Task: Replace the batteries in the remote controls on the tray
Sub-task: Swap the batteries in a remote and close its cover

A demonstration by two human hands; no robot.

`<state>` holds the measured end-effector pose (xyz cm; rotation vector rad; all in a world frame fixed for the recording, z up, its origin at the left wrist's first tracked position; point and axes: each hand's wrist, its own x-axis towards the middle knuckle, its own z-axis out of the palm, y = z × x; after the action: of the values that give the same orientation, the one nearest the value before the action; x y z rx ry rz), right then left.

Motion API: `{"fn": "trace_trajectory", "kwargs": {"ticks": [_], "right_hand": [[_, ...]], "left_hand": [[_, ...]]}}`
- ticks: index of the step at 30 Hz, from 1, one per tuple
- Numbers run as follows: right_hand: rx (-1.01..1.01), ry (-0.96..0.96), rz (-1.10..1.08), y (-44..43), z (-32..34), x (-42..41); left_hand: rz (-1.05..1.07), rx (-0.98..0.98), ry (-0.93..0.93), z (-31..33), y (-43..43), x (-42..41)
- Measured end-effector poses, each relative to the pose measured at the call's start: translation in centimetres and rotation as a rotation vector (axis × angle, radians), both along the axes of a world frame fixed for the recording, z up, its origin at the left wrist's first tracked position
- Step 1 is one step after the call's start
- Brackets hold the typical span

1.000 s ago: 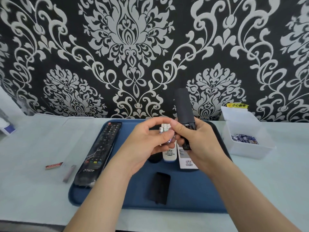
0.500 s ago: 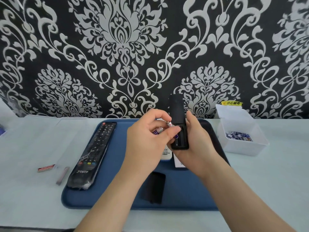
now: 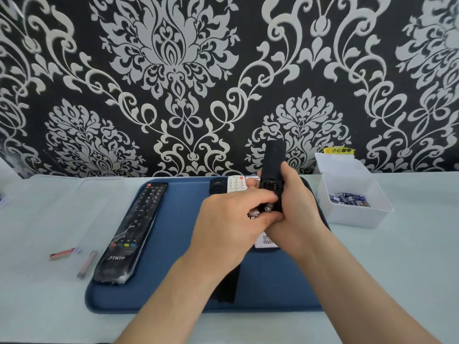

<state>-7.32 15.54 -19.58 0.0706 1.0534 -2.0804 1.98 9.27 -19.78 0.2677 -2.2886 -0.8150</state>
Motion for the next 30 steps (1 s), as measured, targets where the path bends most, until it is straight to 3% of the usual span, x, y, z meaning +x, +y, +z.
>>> {"fn": "trace_trajectory", "kwargs": {"ticks": [5, 12, 15, 18, 20, 27, 30], "right_hand": [[-0.023, -0.012, -0.007, 0.2, 0.0, 0.0], [-0.056, 0.094, 0.065, -0.1, 0.3, 1.5], [-0.066, 0.167, 0.068, -0.2, 0.5, 1.7], [-0.035, 0.233, 0.112, -0.5, 0.7, 2.6], [-0.021, 0.249, 0.141, -0.9, 0.5, 3.1], [-0.09, 0.185, 0.218, -0.6, -0.2, 2.5], [-0.135, 0.182, 0.3, -0.2, 0.1, 1.9]], "left_hand": [[-0.13, -0.011, -0.139, 0.8, -0.3, 0.5], [-0.048, 0.109, -0.034, 0.6, -1.1, 0.5], [0.06, 0.294, -0.025, 1.0, -1.1, 0.3], [-0.018, 0.686, -0.067, 1.4, -1.4, 0.4], [-0.018, 0.82, -0.076, 1.3, -1.5, 0.5], [0.062, 0.86, 0.023, 0.9, -0.9, 0.2], [0.001, 0.861, -0.037, 1.4, -1.2, 0.5]]}}
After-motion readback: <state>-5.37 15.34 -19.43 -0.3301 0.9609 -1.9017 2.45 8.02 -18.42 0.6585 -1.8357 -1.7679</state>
